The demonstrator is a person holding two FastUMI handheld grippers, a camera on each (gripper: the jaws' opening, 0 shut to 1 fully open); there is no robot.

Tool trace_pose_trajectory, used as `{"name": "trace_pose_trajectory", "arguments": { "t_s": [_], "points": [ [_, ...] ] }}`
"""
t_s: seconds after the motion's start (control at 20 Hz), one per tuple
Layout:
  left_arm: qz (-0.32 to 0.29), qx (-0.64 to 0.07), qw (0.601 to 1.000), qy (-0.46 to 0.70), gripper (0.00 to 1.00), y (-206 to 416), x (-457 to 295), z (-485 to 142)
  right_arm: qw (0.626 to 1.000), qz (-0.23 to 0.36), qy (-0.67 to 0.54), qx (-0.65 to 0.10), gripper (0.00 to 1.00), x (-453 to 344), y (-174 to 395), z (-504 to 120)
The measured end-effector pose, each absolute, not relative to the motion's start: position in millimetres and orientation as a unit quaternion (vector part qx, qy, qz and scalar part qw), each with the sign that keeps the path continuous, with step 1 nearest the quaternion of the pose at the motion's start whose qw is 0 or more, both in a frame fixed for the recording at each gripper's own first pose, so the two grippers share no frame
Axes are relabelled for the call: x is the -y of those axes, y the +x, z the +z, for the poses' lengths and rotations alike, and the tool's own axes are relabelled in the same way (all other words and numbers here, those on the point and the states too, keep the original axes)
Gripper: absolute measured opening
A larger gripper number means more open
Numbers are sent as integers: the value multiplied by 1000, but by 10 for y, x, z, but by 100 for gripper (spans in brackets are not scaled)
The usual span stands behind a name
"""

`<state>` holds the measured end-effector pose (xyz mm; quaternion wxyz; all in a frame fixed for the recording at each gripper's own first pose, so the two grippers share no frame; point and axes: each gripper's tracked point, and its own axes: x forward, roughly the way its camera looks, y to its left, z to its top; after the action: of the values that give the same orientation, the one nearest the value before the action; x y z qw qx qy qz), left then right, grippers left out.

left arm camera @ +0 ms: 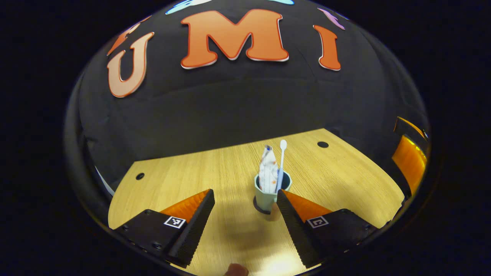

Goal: Put the toothbrush and toothpaste on the desktop into the cup, then pick up the cup and place it on the coaster on the desktop.

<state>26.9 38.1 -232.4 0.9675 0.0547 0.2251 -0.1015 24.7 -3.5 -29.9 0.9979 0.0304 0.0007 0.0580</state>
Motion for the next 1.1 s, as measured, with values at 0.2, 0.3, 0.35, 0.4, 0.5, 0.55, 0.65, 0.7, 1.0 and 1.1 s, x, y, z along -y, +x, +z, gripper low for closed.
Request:
{"name": "trace_pose_trajectory", "arguments": {
  "t_s": [0.2, 0.3, 0.35, 0.4, 0.5, 0.55, 0.65, 0.7, 1.0, 1.1],
  "points": [
    [-66, -113, 990, 50, 98, 214, -712, -1870, 998, 54, 32, 15, 99, -45, 266, -222],
    [-40, -55, 997, 48, 98, 115, -907, -1664, 998, 50, 32, 33, 99, -77, 255, -134],
    [-29, -32, 998, 43, 98, 75, -988, -1590, 997, 49, 33, 43, 99, -109, 243, -92],
    [-20, -12, 999, 35, 98, 29, -1054, -1531, 997, 49, 35, 53, 99, -149, 230, -57],
    [-6, 21, 1000, 21, 98, -55, -1174, -1405, 996, 49, 34, 68, 99, -220, 206, -16],
    [-1, 35, 999, 18, 98, -113, -1225, -1381, 996, 48, 29, 72, 99, -242, 191, -12],
    [6, 56, 998, 20, 97, -243, -1348, -1275, 996, 43, 17, 79, 99, -278, 176, -11],
    [9, 65, 998, 24, 97, -279, -1399, -1222, 996, 38, 10, 80, 99, -291, 180, -20],
    [22, 113, 993, 10, 97, -551, -1582, -1019, 996, 38, 8, 78, 99, -385, 156, -68],
    [22, 120, 992, 10, 97, -587, -1590, -997, 996, 40, 10, 78, 99, -405, 152, -69]
  ]
}}
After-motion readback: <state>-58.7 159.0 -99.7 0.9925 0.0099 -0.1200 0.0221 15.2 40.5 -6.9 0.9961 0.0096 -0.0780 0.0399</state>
